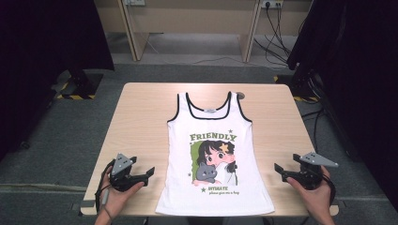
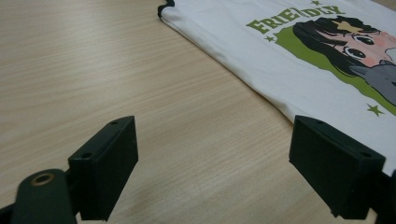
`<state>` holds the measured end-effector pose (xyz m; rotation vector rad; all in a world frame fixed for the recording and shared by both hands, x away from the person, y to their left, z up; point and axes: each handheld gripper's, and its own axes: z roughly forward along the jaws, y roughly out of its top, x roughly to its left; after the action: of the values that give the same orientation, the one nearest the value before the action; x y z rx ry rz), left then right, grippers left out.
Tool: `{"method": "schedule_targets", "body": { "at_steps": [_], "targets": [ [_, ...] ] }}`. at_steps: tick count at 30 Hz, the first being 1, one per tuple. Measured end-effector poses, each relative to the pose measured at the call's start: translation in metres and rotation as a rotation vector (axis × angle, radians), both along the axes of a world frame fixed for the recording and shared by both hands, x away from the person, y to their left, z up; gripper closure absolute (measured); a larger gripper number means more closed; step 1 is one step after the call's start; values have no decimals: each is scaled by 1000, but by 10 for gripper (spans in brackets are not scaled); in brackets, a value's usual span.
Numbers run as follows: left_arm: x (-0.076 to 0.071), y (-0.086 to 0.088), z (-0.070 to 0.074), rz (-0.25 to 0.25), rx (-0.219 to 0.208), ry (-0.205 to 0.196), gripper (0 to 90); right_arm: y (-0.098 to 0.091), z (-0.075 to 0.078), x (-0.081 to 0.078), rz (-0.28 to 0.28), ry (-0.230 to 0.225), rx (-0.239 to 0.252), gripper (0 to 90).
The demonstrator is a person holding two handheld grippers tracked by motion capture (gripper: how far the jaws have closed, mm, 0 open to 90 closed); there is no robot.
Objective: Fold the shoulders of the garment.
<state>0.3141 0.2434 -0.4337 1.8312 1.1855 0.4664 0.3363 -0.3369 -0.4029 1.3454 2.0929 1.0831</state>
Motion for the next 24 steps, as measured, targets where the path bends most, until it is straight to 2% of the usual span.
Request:
{"method": "schedule_targets", "body": {
  "at_steps": [14, 18, 19, 20, 24],
  "targets": [
    [11, -4, 2, -12, 12, -13, 153, 1, 3, 1, 5, -26, 3, 88],
    [24, -6, 6, -14, 14, -22, 156, 1, 3, 1, 2, -30, 7, 87],
    [33, -8, 8, -15, 18, -27, 157, 0, 4, 1, 1, -30, 9, 87],
    [33, -8, 8, -15, 18, -27, 157, 0, 3, 2, 1, -31, 7, 86],
    [53, -13, 13, -20, 25, -35, 159, 0, 4, 2, 1, -33, 7, 86]
  ]
}}
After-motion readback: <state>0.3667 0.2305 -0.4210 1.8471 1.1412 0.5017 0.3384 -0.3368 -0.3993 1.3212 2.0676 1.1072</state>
